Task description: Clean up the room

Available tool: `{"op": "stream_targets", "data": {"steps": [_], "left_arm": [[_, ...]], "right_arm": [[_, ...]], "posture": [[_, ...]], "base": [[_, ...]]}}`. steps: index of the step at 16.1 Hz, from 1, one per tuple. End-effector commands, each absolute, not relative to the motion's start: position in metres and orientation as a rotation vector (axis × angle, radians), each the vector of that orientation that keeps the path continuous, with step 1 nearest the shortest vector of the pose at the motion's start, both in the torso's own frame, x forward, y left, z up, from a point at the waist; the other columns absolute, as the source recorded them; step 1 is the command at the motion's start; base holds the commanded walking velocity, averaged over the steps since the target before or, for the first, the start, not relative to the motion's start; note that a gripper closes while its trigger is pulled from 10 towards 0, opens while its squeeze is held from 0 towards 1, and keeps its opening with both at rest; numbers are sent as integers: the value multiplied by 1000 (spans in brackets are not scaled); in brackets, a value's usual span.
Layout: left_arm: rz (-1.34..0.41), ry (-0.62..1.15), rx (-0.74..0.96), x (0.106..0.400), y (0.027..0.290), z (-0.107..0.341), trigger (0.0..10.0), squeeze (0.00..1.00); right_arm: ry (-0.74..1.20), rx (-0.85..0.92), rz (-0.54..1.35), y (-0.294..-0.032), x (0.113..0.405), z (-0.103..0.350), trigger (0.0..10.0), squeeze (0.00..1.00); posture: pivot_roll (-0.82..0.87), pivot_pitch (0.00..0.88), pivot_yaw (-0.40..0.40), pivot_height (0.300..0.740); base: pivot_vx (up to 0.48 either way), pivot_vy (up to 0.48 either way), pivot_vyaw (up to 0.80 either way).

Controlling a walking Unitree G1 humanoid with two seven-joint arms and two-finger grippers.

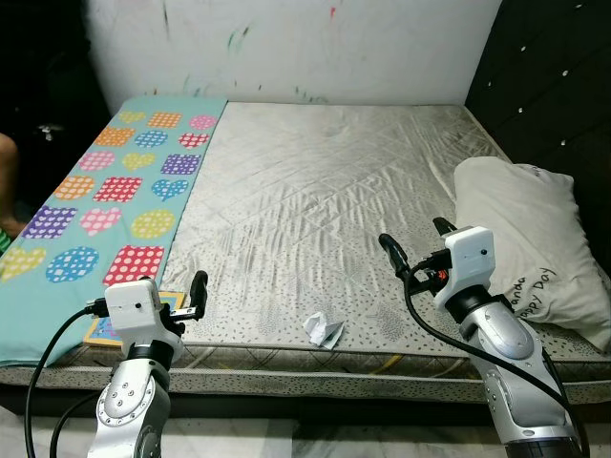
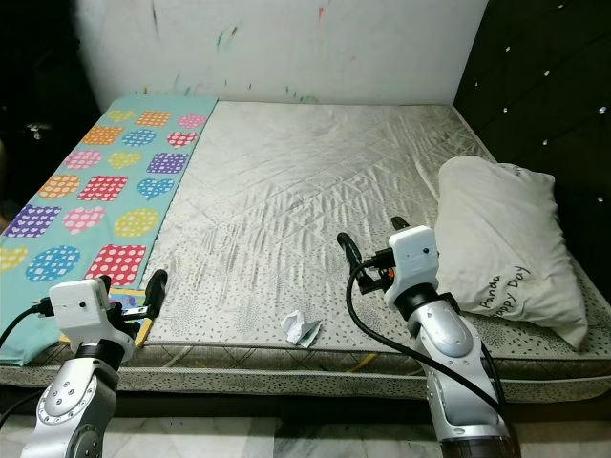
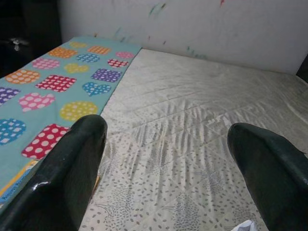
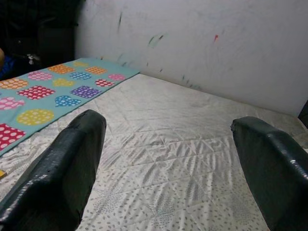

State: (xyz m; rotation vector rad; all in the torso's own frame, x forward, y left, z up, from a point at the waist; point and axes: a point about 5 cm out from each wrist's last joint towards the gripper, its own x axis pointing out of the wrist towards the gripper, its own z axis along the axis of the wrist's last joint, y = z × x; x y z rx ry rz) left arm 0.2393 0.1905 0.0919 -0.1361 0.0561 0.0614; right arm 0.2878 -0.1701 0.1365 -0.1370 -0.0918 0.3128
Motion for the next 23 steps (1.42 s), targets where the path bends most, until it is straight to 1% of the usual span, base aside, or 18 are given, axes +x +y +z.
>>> {"op": "stream_targets", "data": {"steps": [1,2,6,8,16,22,23], "left_arm": [[42,43,-133,243,189,95,10000,0],[40,39,-134,243,189,96,10000,0],[13,30,-145,243,185,97,10000,0],[13,31,-147,244,185,97,10000,0],[8,30,-150,243,184,97,10000,0],[6,30,-149,242,183,97,10000,0],[10,35,-148,242,183,96,10000,0]], "right_arm": [[-101,-140,301,-171,290,139,10000,0],[-101,-140,301,-171,290,139,10000,0],[-91,-132,298,-171,291,139,10000,0],[-92,-131,294,-172,291,139,10000,0],[-94,-136,302,-171,291,138,10000,0],[-97,-140,307,-171,292,139,10000,0],[-96,-140,306,-171,292,139,10000,0]], "posture": [[-190,13,-9,740],[-190,13,-9,740],[-192,14,-10,740],[-194,14,-9,740],[-190,13,-11,740],[-188,6,-13,740],[-188,6,-13,740]], "base": [[0,0,0],[0,0,0],[293,0,0],[298,0,-672],[240,0,0],[328,0,0],[0,0,0]]}}
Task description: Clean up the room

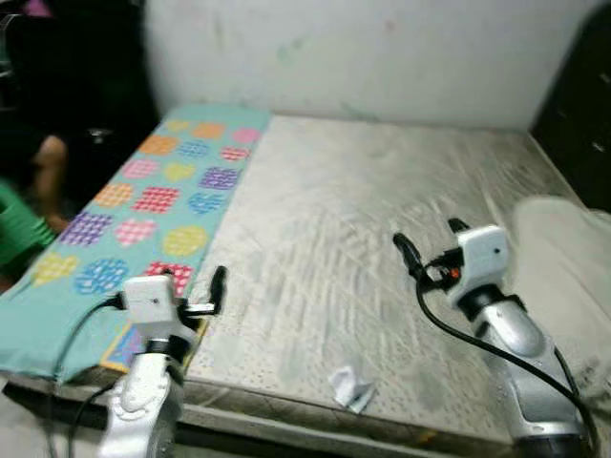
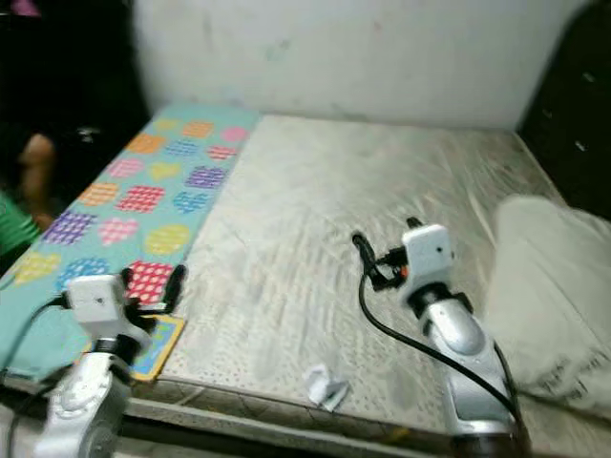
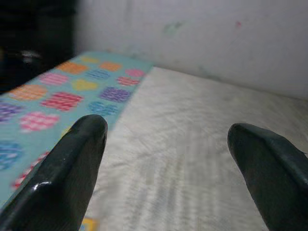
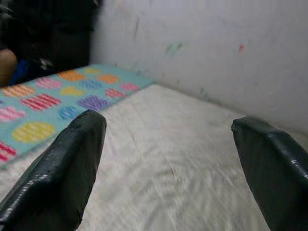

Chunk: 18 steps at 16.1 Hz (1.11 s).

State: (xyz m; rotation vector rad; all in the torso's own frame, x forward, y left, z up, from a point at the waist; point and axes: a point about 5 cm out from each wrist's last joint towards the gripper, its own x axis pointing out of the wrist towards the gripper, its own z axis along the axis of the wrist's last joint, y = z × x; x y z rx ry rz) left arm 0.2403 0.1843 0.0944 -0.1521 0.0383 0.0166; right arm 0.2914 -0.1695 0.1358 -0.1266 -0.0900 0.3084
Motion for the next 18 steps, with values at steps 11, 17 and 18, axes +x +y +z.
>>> {"op": "stream_targets", "data": {"steps": [11,17,18], "left_arm": [[37,64,-148,244,186,93,10000,0],[58,82,-155,245,187,92,10000,0],[63,86,-160,245,187,91,10000,0]], "right_arm": [[-86,-134,296,-173,292,136,10000,0],[-91,-136,302,-171,292,136,10000,0],[-90,-136,302,-171,291,136,10000,0]], "posture": [[-189,16,-10,740],[-189,16,-9,740],[-189,17,-8,740]], "base": [[0,0,-364],[0,0,0],[0,0,0]]}}
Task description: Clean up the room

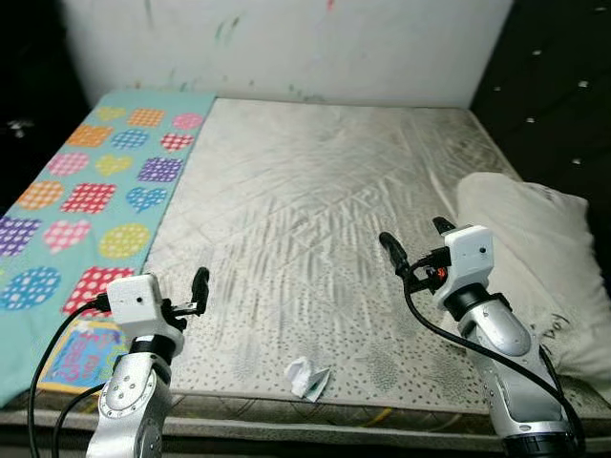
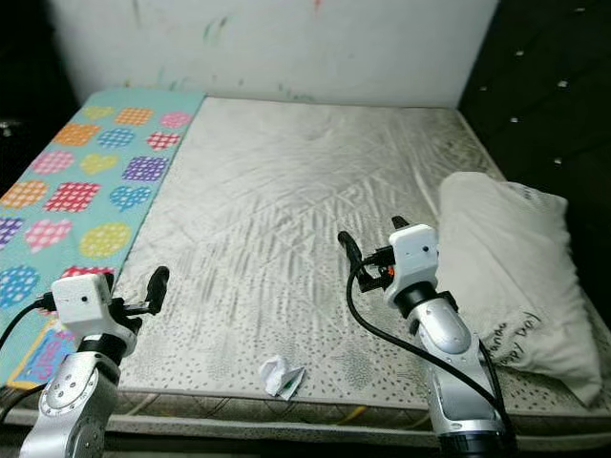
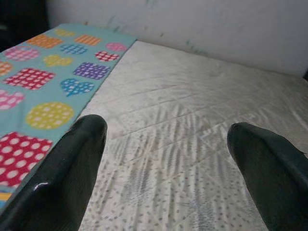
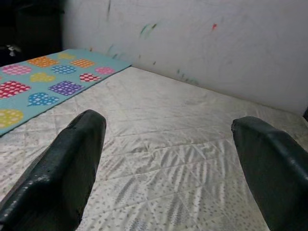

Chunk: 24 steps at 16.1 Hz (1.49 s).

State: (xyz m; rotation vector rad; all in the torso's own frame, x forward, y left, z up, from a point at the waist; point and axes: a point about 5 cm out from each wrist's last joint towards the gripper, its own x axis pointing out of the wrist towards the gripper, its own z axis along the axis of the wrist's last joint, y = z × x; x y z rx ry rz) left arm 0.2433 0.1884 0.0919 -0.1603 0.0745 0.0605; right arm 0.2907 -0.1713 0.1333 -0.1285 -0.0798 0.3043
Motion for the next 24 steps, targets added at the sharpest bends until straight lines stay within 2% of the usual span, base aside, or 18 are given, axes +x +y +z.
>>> {"op": "stream_targets", "data": {"steps": [1,11,21,24], "left_arm": [[62,88,-160,246,187,91,10000,0],[57,81,-168,246,188,92,10000,0],[69,71,-160,245,188,93,10000,0],[63,129,-144,242,192,85,10000,0]], "right_arm": [[-89,-136,302,-171,291,136,10000,0],[-87,-138,301,-171,291,135,10000,0],[-87,-147,312,-169,292,135,10000,0],[-39,-178,318,-170,292,128,10000,0]], "posture": [[-190,17,-7,740],[-190,19,-6,740],[-186,11,-8,740],[-186,11,-8,740]], "base": [[0,0,0],[0,419,0],[0,0,0],[0,0,0]]}}
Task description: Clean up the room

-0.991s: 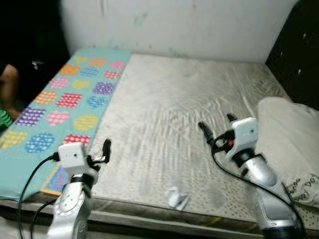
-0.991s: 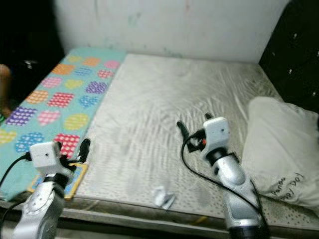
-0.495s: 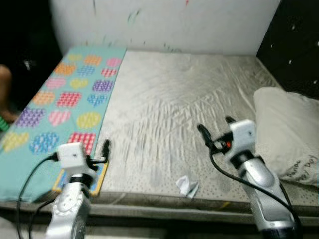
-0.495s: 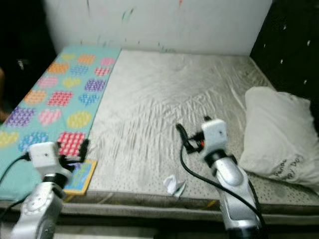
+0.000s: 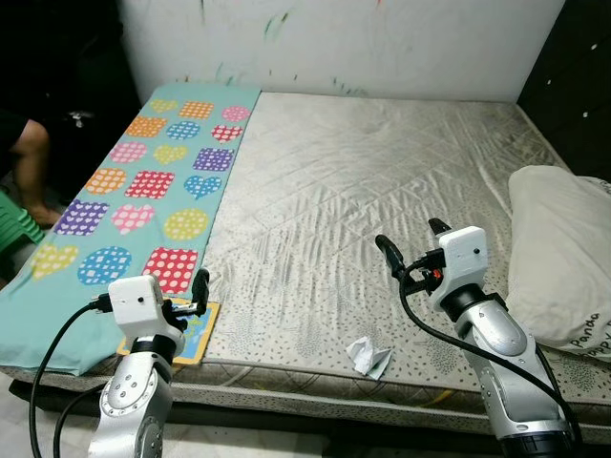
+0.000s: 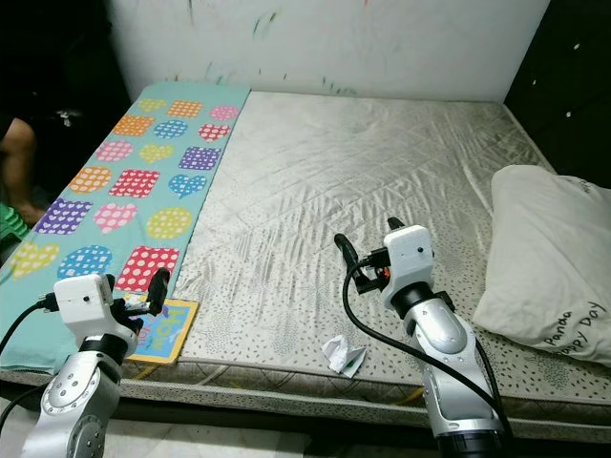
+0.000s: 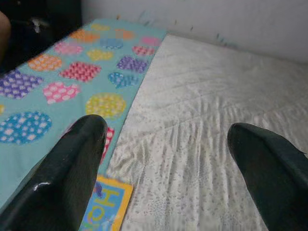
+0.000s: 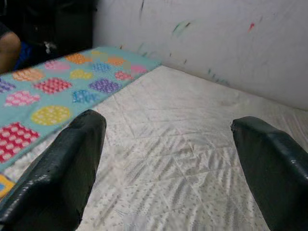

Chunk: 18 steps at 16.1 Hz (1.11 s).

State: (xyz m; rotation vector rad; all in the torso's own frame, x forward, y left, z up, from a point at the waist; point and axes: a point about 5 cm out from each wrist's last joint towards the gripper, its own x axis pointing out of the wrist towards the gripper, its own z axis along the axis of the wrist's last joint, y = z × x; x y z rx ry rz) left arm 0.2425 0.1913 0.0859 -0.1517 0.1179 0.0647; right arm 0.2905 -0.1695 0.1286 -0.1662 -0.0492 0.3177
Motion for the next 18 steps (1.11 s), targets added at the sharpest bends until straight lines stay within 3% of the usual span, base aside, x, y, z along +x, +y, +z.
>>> {"op": "stream_targets", "data": {"steps": [1,5,11,17,18], "left_arm": [[57,181,-141,239,195,77,10000,0],[70,282,-108,233,205,63,10000,0],[32,251,-64,242,202,74,10000,0],[-18,260,-67,247,195,75,10000,0],[-22,262,-65,251,195,74,10000,0]], "right_arm": [[5,-192,313,-172,290,121,10000,0],[102,-249,284,-183,285,106,10000,0],[297,-284,319,-209,258,83,10000,0],[397,-231,487,-202,234,75,10000,0],[384,-243,439,-207,233,76,10000,0]], "posture": [[-190,10,-5,740],[-201,18,7,740],[-226,29,30,740],[-253,32,51,740],[-262,33,53,740]], "base": [[0,0,0],[0,0,0],[0,0,0],[0,0,0],[0,0,0]]}}
